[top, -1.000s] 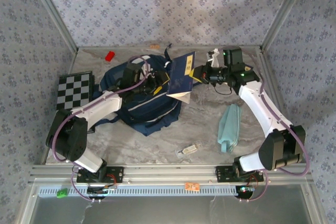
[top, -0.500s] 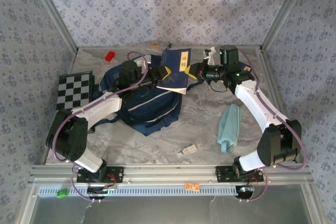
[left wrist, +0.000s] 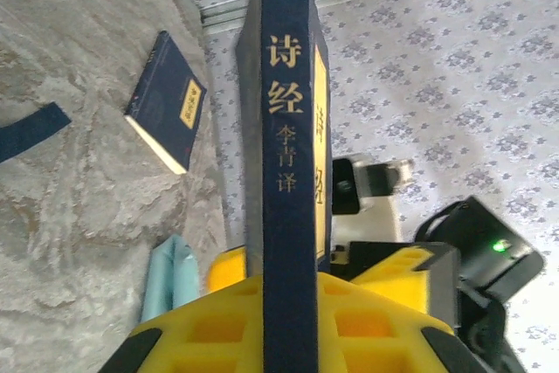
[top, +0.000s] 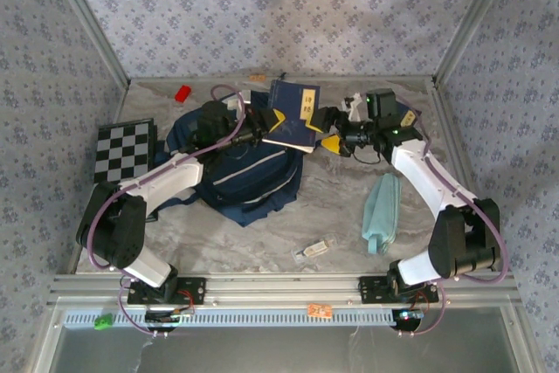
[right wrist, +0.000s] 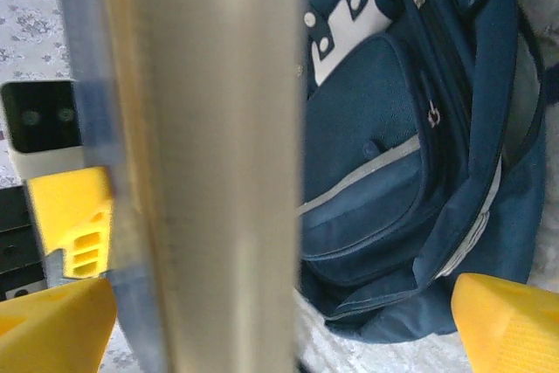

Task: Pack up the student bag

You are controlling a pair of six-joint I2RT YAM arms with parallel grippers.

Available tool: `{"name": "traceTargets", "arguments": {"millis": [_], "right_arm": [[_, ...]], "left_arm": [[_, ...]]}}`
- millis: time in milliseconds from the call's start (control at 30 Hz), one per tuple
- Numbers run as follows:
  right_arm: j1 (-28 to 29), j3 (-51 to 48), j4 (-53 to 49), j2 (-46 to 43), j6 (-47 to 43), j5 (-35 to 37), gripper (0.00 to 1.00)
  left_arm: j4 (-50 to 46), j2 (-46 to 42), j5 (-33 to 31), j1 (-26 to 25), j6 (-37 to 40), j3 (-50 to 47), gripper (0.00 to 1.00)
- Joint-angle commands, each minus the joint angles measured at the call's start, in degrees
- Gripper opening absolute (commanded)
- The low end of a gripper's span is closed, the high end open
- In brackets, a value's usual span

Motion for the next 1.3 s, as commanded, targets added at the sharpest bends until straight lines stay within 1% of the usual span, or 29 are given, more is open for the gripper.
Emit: {"name": "traceTargets", "arguments": {"millis": [0, 133, 200, 267, 333, 367, 433, 467, 567, 733, 800, 867, 967, 1000, 1033, 1067, 1167, 1267], "right_arm": [[1.04, -1.31, 7.53, -0.48, 5.82, -3.88, 1.0], [2.78, -3.03, 19.75, 0.53, 14.24, -7.07, 1.0], [3.03, -3.83, 26.79, 0.15, 18.44, -8.02, 0.98], [2.85, -4.19, 31.54, -0.43, 21.71, -8.58, 0.91], [2.6, -4.13, 31.84, -1.08, 22.37, -8.22, 0.84], [2.55, -3.86, 30.15, -1.44, 21.43, -7.87, 0.79], [2.1, -2.66, 22.63, -1.99, 17.41, -6.64, 0.66], [1.89, -2.49, 20.86, -2.25, 16.16, -6.19, 0.6], [1.65, -2.7, 19.73, -2.52, 15.03, -5.46, 0.42], [1.32, -1.59, 16.58, -2.1, 12.44, -5.07, 0.09], [0.91, -0.79, 13.92, -2.13, 10.75, -4.91, 0.0], [0.34, -0.01, 11.85, -2.34, 9.32, -4.91, 0.0], [-0.79, 1.65, 6.04, -3.0, 5.39, -4.43, 0.0], [-1.19, 2.13, 3.68, -3.35, 3.65, -4.02, 0.0], [-1.75, 2.64, 1.17, -3.64, 1.61, -3.4, 0.0], [-2.22, 3.07, -1.21, -3.93, -0.08, -2.87, 0.0], [-4.21, 3.4, -9.23, -4.77, -5.91, -1.12, 0.0], [-6.29, 2.67, -13.35, -5.76, -9.21, -0.46, 0.0]], "left_arm": [[6.57, -1.5, -0.47, -1.2, -1.4, 3.57, 0.0], [6.67, -0.68, -0.66, -1.77, -0.89, 4.75, 0.0], [4.62, -0.51, -0.69, -1.74, -0.03, 4.77, 0.0], [1.7, -1.1, -1.69, -1.5, 1.56, 4.03, 0.0], [-2.49, -1.82, -2.41, -1.42, 2.93, 3.95, 0.0], [-3.89, -2.02, -2.56, -1.38, 3.76, 4.09, 0.0], [-6.43, -2.68, -3.42, -1.38, 5.24, 4.01, 0.0], [-8.04, -2.91, -3.92, -1.38, 5.96, 4.03, 0.0], [-12.54, -3.67, -5.1, -1.42, 8.25, 4.46, 0.0], [-13.0, -4.2, -5.07, -1.56, 9.04, 4.11, 0.0], [-14.6, -4.55, -5.35, -1.63, 10.12, 4.13, 0.0], [-17.06, -5.23, -5.66, -1.58, 11.71, 4.24, 0.05], [-23.67, -6.77, -6.28, -1.61, 16.18, 4.98, 0.24], [-26.2, -7.45, -6.84, -1.64, 18.43, 5.28, 0.28], [-30.77, -8.37, -7.93, -1.88, 21.54, 5.84, 0.33], [-34.88, -9.1, -9.34, -2.14, 24.66, 6.52, 0.36], [-49.93, -10.54, -15.48, -4.16, 37.64, 9.65, 0.44], [-62.79, -10.28, -23.06, -6.5, 46.03, 11.53, 0.57]]}}
